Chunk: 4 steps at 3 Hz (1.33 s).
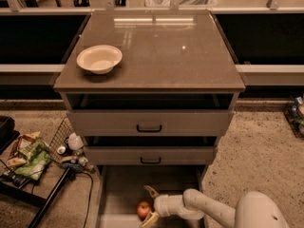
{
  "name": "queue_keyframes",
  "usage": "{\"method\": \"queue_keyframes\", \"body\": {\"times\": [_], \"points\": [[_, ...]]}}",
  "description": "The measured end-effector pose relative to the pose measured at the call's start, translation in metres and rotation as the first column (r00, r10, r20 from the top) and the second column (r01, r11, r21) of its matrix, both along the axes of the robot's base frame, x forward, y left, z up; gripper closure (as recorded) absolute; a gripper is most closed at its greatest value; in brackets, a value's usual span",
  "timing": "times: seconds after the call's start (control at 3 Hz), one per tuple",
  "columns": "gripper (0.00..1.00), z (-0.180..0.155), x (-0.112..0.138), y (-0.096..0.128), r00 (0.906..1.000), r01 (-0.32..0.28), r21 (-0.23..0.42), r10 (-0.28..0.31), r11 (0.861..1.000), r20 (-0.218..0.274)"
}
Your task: Pick apple from bottom drawer and place on counter
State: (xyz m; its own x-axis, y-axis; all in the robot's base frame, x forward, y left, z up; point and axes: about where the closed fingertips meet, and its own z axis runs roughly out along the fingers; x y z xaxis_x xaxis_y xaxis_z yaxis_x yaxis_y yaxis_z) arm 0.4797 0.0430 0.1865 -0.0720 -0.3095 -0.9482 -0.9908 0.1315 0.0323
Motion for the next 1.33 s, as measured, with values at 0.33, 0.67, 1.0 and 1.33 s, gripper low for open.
{"method": "queue_keyframes", "body": {"times": [0.33,0.67,1.0,1.33], "points": [[0.00,-0.007,0.011,0.004,0.9998,-0.017,-0.052,0.018,0.999,0.014],[0.00,-0.014,0.014,0.000,0.9990,-0.041,-0.120,0.043,0.992,0.014],[0.00,-0.022,0.010,-0.010,0.9987,-0.050,-0.169,0.051,0.984,0.003],[0.00,-0.031,0.002,-0.017,0.9987,-0.052,-0.188,0.050,0.981,-0.013]]}}
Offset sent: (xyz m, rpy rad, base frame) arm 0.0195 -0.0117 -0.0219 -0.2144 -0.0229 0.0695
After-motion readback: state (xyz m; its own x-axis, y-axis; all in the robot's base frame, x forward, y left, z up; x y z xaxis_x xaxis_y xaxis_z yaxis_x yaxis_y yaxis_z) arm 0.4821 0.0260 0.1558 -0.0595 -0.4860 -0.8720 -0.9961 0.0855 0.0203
